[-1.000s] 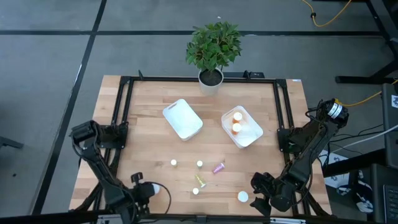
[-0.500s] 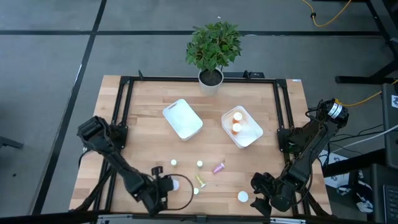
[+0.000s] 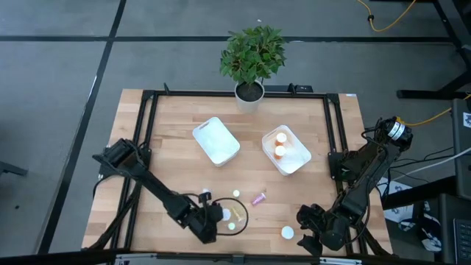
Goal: Pick and place medicine bottles into bin by pill shape (circle, oval)
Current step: Move the left orange pill bottle to the bottom center of the table
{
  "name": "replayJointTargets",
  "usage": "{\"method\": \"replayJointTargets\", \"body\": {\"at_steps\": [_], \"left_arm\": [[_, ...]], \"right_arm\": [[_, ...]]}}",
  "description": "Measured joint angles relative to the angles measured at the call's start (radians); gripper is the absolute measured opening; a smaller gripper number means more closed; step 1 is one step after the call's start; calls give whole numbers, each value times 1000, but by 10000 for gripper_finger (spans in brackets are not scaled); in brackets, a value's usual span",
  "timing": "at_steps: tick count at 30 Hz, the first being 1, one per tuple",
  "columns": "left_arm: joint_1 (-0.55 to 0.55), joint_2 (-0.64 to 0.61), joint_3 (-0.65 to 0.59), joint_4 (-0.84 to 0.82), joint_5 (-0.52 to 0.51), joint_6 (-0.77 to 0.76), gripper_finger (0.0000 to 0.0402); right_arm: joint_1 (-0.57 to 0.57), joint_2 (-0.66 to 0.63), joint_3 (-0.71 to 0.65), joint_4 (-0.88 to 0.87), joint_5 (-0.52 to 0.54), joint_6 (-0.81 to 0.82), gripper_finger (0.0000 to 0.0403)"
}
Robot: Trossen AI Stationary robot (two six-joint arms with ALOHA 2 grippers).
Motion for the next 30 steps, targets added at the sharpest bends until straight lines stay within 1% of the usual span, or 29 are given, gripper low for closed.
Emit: {"method": "replayJointTargets", "body": {"at_steps": [8,14,18,22,25,30], "left_arm": [[63,24,0,72,-1,70,58],[101,23,0,151,16,163,58],[115,23,0,207,31,216,58],[127,23,0,225,60,222,58],[133,23,0,231,63,238,58],[146,23,0,299,64,291,58]], "right_arm": [[0,0,0,0,-19,0,330],[0,0,0,0,-18,0,330],[0,0,0,-1,-18,0,330],[0,0,0,-1,-18,0,330],[0,0,0,-1,-18,-1,330],[0,0,0,-1,-18,-1,330]]}}
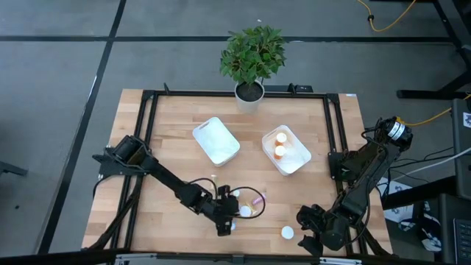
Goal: Pick and place medicine bottles into bin by pill shape (circle, oval)
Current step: Move the left orange pill bottle to the bottom center of the table, then put the right orange pill bottle into the right white bin
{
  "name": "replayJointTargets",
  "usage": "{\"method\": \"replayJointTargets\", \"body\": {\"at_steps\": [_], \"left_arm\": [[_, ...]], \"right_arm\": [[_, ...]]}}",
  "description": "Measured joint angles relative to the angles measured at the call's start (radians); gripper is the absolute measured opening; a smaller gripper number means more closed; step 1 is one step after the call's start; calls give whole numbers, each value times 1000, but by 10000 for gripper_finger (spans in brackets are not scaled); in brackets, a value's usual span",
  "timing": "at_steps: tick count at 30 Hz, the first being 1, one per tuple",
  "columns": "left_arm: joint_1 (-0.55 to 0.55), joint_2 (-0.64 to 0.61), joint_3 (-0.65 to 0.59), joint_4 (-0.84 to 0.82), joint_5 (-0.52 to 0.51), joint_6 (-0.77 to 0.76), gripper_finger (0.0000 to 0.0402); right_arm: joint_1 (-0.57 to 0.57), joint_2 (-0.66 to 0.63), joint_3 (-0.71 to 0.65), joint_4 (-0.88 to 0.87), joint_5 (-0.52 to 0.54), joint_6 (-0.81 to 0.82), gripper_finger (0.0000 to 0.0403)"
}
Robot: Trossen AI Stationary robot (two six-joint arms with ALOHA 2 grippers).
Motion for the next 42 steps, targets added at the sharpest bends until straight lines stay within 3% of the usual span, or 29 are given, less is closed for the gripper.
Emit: {"method": "replayJointTargets", "body": {"at_steps": [15,20,30,33,36,42], "left_arm": [[13,-1,0,12,0,43,55],[4,-60,0,-49,0,57,55],[-8,-182,1,-129,-34,56,55],[-20,-187,1,-144,-60,58,55],[-31,-187,0,-156,-86,59,55],[-42,-187,0,-166,-136,60,55]], "right_arm": [[0,0,0,1,0,-1,330],[0,0,38,-14,-17,-1,330],[0,8,152,-256,43,18,330],[0,35,153,-238,38,57,330],[4,83,169,-242,-32,103,330],[7,233,348,-400,-61,126,330]]}}
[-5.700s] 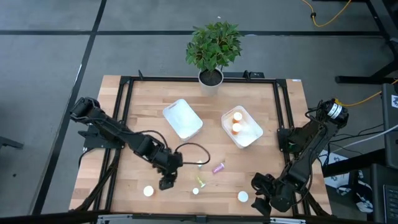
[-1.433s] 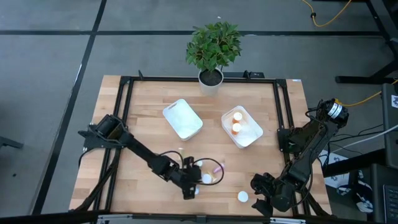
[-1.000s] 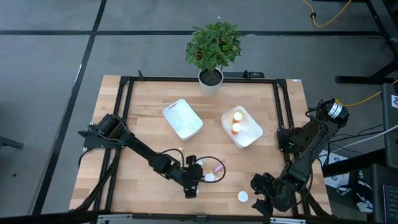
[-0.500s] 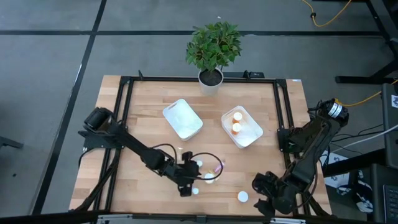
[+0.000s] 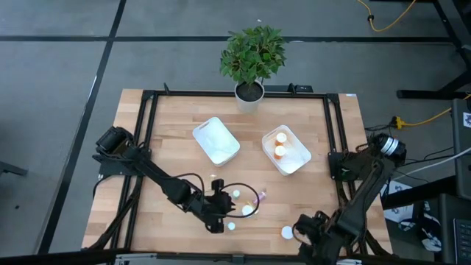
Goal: Pick and place medicine bottles into bin by pill shape (circle, oval)
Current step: Put the right orange pill bottle into the right white bin
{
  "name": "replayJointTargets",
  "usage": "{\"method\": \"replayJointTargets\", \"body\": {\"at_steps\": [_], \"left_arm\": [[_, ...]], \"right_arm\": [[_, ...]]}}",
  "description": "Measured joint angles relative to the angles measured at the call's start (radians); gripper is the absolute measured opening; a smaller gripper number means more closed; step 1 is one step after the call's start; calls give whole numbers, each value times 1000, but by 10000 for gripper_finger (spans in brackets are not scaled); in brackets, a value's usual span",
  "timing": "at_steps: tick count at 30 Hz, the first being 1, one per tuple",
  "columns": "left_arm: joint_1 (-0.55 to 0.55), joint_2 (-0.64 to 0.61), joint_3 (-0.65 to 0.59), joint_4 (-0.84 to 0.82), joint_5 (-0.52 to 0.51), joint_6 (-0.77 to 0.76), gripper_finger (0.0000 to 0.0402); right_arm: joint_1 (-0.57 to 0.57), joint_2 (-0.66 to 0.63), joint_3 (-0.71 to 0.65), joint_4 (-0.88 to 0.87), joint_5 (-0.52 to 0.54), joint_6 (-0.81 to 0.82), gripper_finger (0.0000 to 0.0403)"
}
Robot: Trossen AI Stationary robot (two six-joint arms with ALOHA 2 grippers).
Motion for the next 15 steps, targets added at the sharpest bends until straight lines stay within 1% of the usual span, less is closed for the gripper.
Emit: {"method": "replayJointTargets", "body": {"at_steps": [2,5,8,10,15], "left_arm": [[0,0,0,-2,0,0,55],[3,0,0,-2,0,0,55],[3,0,0,-2,-1,0,55],[3,0,0,-2,-1,0,55],[3,1,0,-2,-1,2,55]], "right_arm": [[-7,52,72,-112,11,2,330],[-18,127,139,-190,16,3,330],[-28,176,166,-175,1,-1,330],[-34,198,167,-155,-33,-1,330],[-55,225,166,-147,-70,4,330]]}}
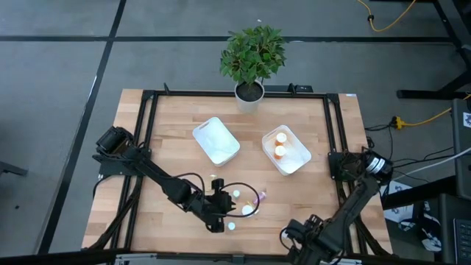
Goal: Pick and place medicine bottles into bin by pill shape (circle, oval)
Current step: Put the right orange pill bottle into the right white bin
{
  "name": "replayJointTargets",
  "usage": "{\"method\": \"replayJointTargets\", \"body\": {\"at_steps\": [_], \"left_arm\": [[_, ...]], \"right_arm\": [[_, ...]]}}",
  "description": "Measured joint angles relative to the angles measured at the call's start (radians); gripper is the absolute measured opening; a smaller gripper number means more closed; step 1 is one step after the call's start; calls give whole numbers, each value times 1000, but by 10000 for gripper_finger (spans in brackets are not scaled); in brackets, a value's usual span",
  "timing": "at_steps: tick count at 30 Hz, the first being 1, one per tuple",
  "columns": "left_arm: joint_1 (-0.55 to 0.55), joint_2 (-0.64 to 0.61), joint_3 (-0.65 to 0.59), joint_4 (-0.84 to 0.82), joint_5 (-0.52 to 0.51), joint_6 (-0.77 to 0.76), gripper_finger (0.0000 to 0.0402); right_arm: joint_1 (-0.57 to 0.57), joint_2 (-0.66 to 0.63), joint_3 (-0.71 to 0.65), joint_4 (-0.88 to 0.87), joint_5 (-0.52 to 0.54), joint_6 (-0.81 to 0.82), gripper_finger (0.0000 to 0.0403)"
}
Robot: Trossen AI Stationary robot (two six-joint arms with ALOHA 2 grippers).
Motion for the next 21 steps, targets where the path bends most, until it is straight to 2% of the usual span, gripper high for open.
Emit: {"method": "replayJointTargets", "body": {"at_steps": [5,21], "left_arm": [[0,0,0,0,0,0,55],[0,1,0,0,1,0,55]], "right_arm": [[-33,1,0,12,50,-2,330],[-96,2,-26,35,65,-8,330]]}}
